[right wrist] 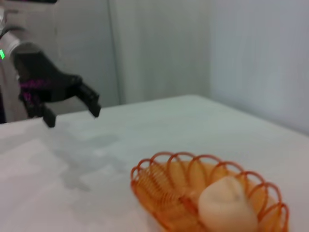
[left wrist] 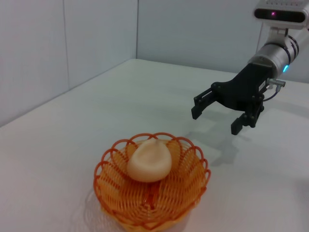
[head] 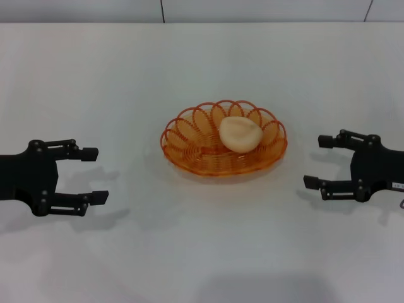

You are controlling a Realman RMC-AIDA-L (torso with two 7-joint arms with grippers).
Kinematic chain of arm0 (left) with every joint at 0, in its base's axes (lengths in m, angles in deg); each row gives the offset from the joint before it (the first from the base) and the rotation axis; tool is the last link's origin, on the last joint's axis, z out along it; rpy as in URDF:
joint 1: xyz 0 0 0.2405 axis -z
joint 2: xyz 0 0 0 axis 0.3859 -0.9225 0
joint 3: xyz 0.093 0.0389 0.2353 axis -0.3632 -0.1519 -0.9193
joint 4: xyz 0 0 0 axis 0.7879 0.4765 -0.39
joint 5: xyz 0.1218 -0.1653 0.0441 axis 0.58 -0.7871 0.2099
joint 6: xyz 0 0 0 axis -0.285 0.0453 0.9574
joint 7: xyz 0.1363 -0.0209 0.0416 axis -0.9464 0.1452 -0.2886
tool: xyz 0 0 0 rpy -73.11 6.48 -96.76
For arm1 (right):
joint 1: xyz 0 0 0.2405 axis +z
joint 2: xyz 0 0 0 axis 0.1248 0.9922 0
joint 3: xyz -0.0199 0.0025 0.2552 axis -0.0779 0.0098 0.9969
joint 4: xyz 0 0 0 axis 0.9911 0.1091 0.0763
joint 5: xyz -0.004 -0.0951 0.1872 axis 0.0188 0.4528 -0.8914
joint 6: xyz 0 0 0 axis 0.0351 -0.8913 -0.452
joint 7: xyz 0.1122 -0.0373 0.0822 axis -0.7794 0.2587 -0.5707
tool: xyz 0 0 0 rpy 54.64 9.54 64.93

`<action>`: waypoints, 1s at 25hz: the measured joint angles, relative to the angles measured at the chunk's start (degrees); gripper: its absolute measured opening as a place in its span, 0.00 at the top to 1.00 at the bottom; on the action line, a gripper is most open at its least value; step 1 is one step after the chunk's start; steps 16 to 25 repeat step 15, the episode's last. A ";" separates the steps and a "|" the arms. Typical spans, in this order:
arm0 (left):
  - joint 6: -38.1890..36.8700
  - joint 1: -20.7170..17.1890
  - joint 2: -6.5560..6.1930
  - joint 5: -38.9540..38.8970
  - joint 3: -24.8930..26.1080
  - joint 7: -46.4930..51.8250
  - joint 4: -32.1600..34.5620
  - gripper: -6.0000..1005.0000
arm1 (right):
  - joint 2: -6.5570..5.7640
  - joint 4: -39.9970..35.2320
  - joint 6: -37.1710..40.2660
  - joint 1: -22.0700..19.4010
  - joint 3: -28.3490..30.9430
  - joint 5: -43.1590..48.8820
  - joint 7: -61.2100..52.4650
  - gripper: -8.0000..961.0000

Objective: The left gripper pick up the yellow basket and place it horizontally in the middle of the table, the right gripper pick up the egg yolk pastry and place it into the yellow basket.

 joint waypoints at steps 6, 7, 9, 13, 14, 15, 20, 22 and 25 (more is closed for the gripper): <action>-0.21 0.76 -0.07 1.11 -0.08 0.17 -0.01 0.18 | -0.03 -0.46 0.33 1.53 0.00 4.43 -3.70 0.08; -0.21 0.85 -0.07 1.14 -0.08 0.17 -0.01 0.18 | -0.04 -0.49 0.33 1.60 0.01 4.62 -3.88 0.08; -0.32 1.05 -0.01 1.35 -0.10 0.17 -0.01 0.18 | -0.04 -0.53 0.33 1.63 0.01 4.65 -3.91 0.08; -0.71 1.29 0.15 1.73 -0.13 0.23 -0.01 0.18 | -0.09 -0.80 0.33 1.66 0.01 4.72 -4.22 0.08; -0.75 1.30 0.16 1.74 -0.12 0.25 -0.01 0.18 | -0.10 -0.99 0.33 1.66 0.01 4.79 -4.31 0.08; -0.75 1.30 0.16 1.74 -0.11 0.27 -0.01 0.18 | -0.10 -1.19 0.33 1.65 0.01 4.87 -4.38 0.08; -0.75 1.30 0.16 1.74 -0.11 0.27 -0.01 0.18 | -0.10 -1.19 0.33 1.65 0.01 4.87 -4.38 0.08; -0.75 1.30 0.16 1.74 -0.11 0.27 -0.01 0.18 | -0.10 -1.19 0.33 1.65 0.01 4.87 -4.38 0.08; -0.75 1.30 0.16 1.74 -0.11 0.27 -0.01 0.18 | -0.10 -1.19 0.33 1.65 0.01 4.87 -4.38 0.08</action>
